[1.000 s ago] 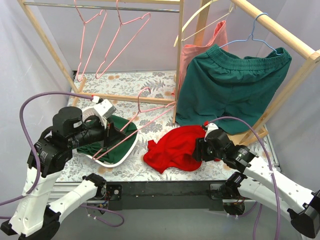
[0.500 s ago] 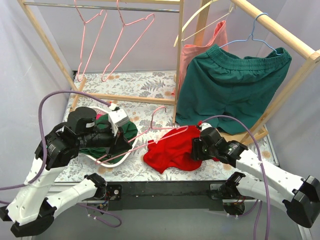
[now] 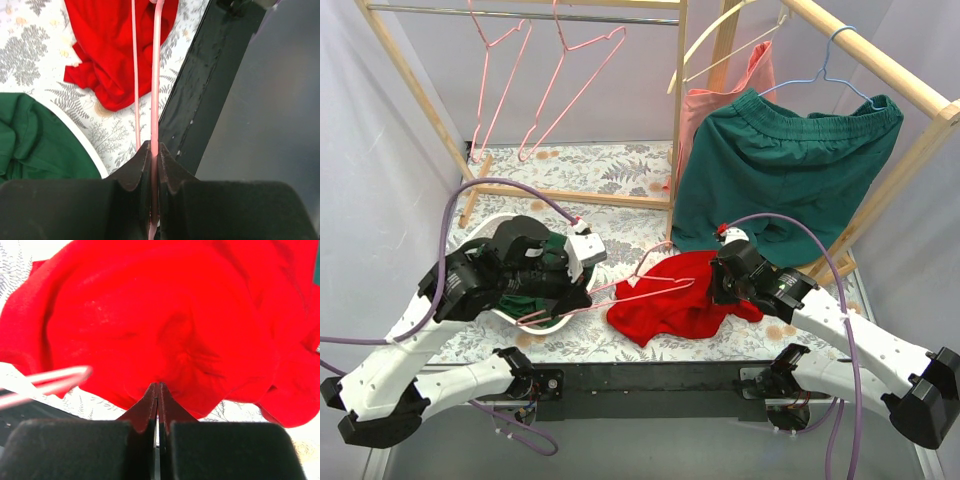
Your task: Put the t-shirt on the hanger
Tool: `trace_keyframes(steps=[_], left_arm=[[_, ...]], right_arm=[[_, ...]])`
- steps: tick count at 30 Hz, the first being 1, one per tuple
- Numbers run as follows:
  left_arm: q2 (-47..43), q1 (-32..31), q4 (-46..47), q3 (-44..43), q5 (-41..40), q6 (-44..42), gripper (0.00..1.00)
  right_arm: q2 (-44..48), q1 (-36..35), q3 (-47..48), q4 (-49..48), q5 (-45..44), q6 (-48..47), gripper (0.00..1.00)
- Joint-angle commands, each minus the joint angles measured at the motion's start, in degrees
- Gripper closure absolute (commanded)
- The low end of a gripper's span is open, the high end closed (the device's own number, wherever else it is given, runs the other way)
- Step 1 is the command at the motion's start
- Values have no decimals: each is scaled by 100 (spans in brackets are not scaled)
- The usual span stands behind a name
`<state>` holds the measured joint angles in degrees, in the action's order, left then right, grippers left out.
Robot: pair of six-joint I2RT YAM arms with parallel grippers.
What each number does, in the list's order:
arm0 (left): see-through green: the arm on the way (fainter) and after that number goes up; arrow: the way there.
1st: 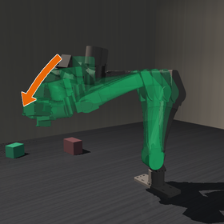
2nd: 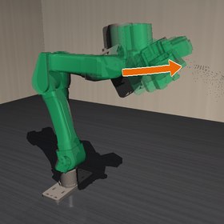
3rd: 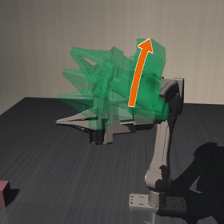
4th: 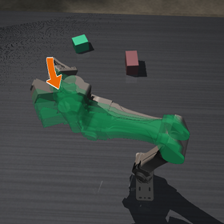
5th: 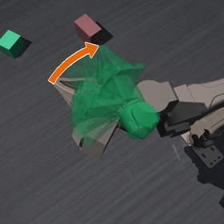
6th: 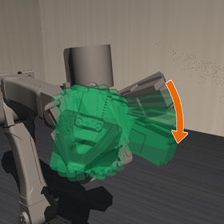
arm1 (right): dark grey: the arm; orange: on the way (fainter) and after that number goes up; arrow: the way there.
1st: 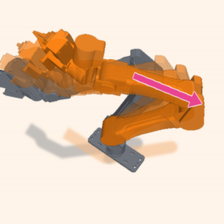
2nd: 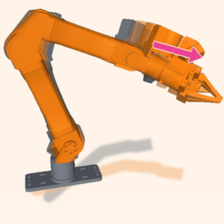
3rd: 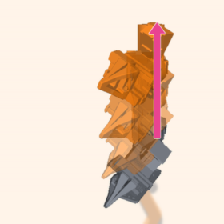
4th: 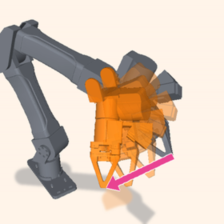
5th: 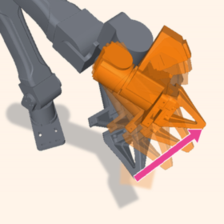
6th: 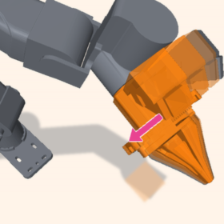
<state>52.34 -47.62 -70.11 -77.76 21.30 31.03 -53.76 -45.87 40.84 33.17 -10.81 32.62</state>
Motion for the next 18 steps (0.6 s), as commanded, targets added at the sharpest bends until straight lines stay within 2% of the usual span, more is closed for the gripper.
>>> trace_keyframes(steps=[1,3,5,6,8,18], left_arm=[[93,-108,-29,278,-311,-176,100],[119,-116,-29,279,-276,-193,100],[171,-134,-21,217,-171,-211,100],[206,-151,-21,174,-92,-211,100],[303,-283,-38,182,-126,-220,100],[461,-661,-82,348,-214,-246,100]], right_arm=[[6,-19,284,181,-150,42,99],[41,-19,310,216,-80,34,95],[154,-27,284,252,122,-1,85],[207,-19,232,252,175,-36,75],[339,-28,30,234,289,-54,68],[595,-45,-436,32,799,-142,62]])
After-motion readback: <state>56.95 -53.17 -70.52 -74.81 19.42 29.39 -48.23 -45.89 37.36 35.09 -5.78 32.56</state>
